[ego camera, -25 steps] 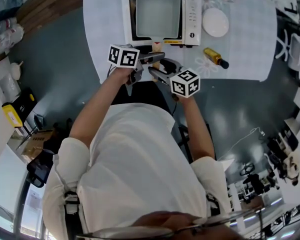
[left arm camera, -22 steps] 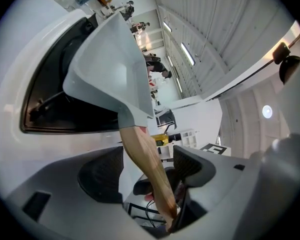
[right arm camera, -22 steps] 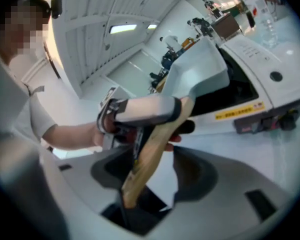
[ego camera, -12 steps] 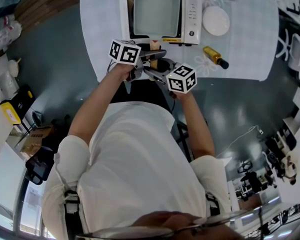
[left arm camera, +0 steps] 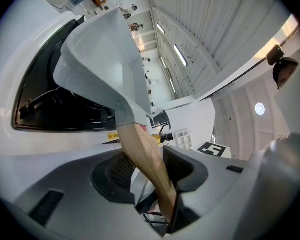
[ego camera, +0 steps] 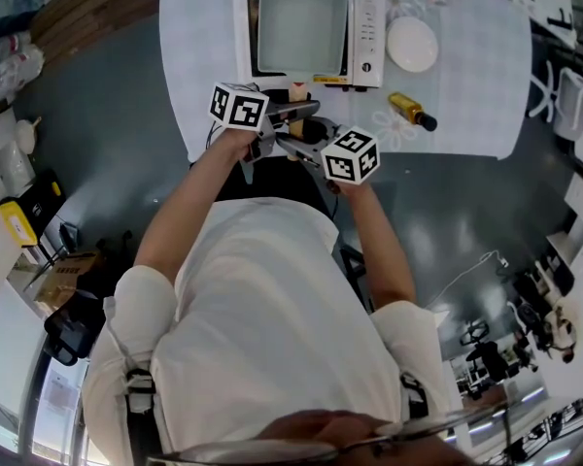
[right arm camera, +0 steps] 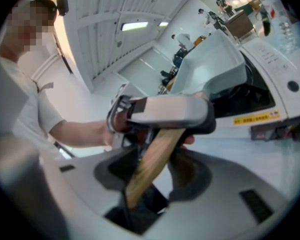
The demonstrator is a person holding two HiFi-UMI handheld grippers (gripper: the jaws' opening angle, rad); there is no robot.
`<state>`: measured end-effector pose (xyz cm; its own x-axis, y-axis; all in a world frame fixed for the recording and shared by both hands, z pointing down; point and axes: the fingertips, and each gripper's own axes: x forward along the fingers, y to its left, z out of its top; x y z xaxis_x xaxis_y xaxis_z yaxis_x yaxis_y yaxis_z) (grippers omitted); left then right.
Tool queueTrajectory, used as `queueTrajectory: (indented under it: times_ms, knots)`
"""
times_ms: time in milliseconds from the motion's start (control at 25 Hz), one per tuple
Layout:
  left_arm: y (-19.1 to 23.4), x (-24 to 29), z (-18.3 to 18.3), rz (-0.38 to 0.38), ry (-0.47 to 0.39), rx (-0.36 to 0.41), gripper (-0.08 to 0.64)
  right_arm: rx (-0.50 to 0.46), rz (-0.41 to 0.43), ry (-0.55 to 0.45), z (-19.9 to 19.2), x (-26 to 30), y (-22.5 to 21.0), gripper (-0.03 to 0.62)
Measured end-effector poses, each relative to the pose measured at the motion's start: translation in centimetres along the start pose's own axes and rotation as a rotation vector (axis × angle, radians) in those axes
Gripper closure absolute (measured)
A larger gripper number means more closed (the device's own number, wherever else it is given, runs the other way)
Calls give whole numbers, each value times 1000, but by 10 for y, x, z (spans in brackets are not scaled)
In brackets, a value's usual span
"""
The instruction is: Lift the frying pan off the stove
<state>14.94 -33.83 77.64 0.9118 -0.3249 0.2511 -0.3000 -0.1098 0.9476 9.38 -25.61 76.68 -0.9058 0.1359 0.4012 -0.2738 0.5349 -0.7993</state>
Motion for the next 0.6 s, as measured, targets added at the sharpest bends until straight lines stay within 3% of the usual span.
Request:
queueTrajectory:
  times_ms: [600]
  knots:
    - [-63, -55, -16, -19, -13, 93, 357, -63, -5, -41, 6, 1, 83, 388]
